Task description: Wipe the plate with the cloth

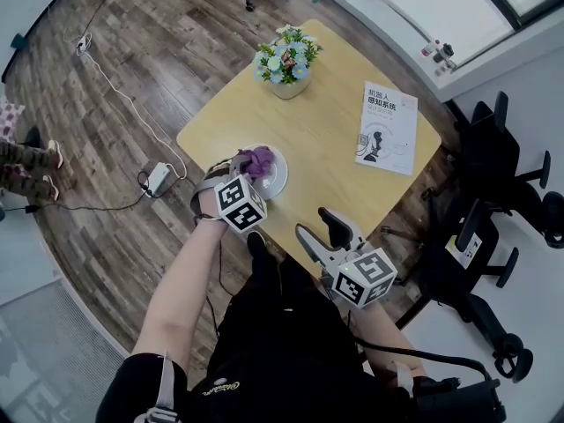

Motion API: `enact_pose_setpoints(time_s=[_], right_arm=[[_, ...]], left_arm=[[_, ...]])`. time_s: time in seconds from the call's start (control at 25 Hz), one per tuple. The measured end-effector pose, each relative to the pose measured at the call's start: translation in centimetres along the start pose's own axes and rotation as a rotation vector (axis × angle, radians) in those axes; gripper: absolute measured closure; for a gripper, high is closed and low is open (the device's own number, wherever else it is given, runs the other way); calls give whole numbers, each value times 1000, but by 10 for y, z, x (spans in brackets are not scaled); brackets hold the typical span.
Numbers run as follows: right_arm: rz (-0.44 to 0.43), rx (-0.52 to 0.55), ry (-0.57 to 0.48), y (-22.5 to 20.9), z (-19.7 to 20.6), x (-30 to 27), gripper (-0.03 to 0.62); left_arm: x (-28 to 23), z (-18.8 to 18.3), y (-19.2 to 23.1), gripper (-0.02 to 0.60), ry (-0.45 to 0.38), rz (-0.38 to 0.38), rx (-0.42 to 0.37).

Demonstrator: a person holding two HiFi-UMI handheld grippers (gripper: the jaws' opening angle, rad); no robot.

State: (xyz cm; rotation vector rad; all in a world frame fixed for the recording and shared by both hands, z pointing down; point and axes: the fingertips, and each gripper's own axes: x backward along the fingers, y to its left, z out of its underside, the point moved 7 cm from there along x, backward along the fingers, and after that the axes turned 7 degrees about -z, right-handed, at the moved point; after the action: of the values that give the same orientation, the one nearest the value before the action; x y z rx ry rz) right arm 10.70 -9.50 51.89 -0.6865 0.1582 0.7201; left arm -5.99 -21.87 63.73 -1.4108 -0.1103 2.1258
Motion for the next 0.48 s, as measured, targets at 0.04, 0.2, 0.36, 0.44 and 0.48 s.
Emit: enact_pose_setpoints(time_s=[0.04, 0.2, 0.36, 0.44, 0.48], right_arm=[[0, 0, 0, 0, 0, 0, 339], [-5, 5, -4, 3, -3, -1, 341], [-12, 17, -8, 5, -8, 0, 341], [-15, 23, -11, 6, -10, 0, 341], [-17, 26, -12, 7, -11, 0, 339]], left_arm=[[1, 0, -6, 463, -3, 9, -3], [10, 0, -28, 462, -11, 45, -12], [22, 1, -46, 462, -19, 91, 4], [28, 2, -55, 462, -22, 115, 16], [30, 3, -58, 462, -22, 127, 29]])
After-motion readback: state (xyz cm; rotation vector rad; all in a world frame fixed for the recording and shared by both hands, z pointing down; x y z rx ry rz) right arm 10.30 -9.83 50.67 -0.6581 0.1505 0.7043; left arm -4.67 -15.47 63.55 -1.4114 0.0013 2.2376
